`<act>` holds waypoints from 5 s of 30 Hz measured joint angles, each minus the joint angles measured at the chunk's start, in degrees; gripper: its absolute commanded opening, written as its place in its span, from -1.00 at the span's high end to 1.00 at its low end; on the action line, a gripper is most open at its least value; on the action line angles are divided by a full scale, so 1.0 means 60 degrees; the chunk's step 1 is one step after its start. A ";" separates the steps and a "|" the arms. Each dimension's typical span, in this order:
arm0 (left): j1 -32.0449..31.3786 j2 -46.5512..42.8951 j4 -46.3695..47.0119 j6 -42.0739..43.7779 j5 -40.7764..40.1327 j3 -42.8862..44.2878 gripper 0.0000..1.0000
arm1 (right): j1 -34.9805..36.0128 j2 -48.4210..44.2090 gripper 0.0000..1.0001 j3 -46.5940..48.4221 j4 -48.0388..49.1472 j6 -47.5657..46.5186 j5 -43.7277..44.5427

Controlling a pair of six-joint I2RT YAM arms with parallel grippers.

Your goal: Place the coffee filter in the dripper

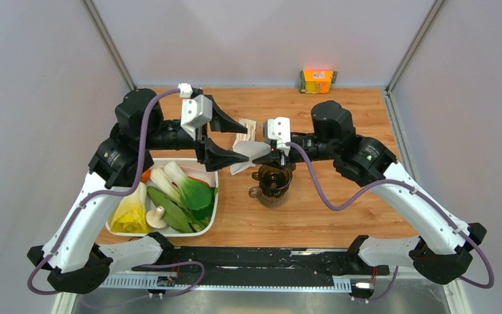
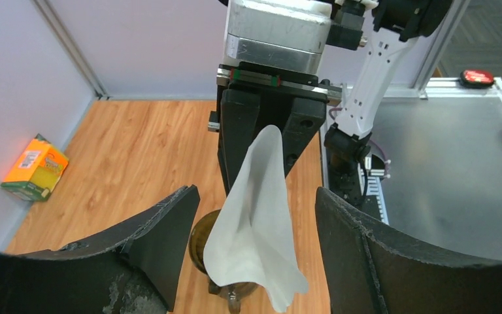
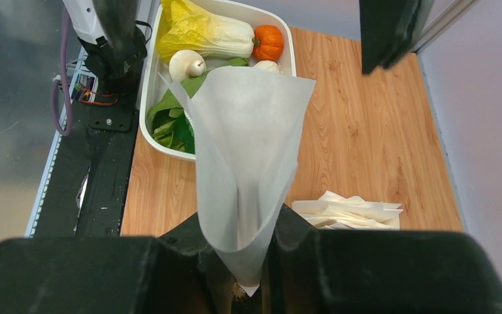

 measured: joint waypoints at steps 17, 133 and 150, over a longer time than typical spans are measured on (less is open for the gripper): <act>-0.1286 0.0721 -0.1213 0.1446 -0.2098 0.0189 0.96 | 0.0000 0.0106 0.28 0.0091 -0.0219 -0.0025 -0.0029; 0.1599 -0.1497 0.2076 -0.0991 0.1468 -0.2124 -0.01 | -0.0503 -0.1515 1.00 -0.1614 0.1650 0.0630 -0.0772; -0.0211 0.0138 -0.0204 0.0488 0.0164 -0.0004 -0.04 | -0.0295 -0.1100 1.00 -0.1464 0.0790 -0.0288 -0.0856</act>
